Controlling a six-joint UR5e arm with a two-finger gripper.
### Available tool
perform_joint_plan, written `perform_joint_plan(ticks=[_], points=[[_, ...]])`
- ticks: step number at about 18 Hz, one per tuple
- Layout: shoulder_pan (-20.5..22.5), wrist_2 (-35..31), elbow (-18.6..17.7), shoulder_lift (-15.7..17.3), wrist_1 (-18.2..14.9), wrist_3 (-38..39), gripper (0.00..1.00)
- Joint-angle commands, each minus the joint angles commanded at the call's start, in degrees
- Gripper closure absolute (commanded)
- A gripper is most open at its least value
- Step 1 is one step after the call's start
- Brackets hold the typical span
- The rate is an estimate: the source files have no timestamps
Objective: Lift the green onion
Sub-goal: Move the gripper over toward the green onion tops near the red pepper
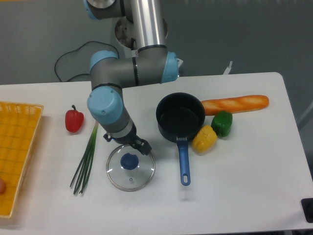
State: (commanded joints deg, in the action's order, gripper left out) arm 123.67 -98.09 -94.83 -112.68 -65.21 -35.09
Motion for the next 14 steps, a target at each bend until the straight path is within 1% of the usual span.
perform_joint_plan(ticks=[2,3,5,14], points=[[-1.0,0.0,0.0,-0.1,-0.1,4.1,0.0],[-1.3,-0.1,0.0,-0.3,-0.1,4.8,0.0],[-2.4,-0.4,0.2,-0.8,0.0,5.0,0.0],[-4.3,0.1,-0.3,-0.7,-0.4,4.9,0.0]])
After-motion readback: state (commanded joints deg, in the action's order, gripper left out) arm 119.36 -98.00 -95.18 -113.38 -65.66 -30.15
